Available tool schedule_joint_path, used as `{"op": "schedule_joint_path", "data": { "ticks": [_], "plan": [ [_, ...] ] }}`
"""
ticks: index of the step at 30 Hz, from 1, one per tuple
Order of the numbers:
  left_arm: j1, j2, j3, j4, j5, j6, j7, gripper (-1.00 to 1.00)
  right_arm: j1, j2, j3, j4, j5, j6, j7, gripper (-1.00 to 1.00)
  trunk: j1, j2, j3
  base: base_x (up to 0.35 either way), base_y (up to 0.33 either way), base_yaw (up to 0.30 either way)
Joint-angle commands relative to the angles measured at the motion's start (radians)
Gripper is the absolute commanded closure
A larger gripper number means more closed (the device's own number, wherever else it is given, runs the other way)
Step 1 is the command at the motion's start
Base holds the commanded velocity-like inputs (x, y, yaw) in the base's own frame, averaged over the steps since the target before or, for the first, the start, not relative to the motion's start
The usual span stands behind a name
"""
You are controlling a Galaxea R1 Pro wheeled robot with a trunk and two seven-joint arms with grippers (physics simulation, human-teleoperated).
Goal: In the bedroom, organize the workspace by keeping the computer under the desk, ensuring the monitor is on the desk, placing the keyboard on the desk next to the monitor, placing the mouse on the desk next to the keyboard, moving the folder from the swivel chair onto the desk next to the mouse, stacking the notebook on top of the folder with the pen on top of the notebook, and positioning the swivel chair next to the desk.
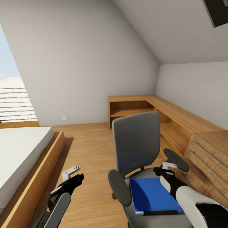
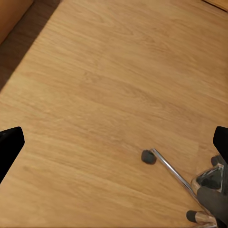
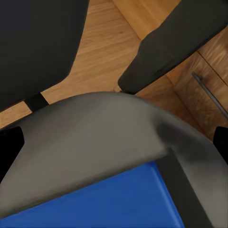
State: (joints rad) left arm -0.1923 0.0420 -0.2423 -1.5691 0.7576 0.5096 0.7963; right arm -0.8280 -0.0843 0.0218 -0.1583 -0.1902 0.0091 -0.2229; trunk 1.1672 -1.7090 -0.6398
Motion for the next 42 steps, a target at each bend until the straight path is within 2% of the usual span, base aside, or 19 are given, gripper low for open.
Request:
{"op": "schedule_joint_path", "data": {
  "ticks": [1,3,42],
  "plan": [
    [-0.001,0.001,-0.002,-0.002,0.007,0.001,0.009,-1.00,0.000,0.000,0.003,-0.001,-0.008,0.001,-0.003,-1.00,0.000,-0.001,-0.001,0.008,0.000,0.000],
    [-0.001,0.001,-0.002,-0.003,0.006,0.000,0.009,-1.00,0.000,0.000,0.003,-0.001,-0.008,0.002,-0.003,-1.00,0.000,-0.001,-0.001,0.004,0.000,0.000],
    [-0.001,0.001,-0.003,-0.005,0.006,0.000,0.011,-1.00,0.000,-0.003,0.001,-0.001,-0.005,0.002,-0.004,-1.00,0.149,-0.274,-0.123,0.000,0.000,0.000]
  ]
}}
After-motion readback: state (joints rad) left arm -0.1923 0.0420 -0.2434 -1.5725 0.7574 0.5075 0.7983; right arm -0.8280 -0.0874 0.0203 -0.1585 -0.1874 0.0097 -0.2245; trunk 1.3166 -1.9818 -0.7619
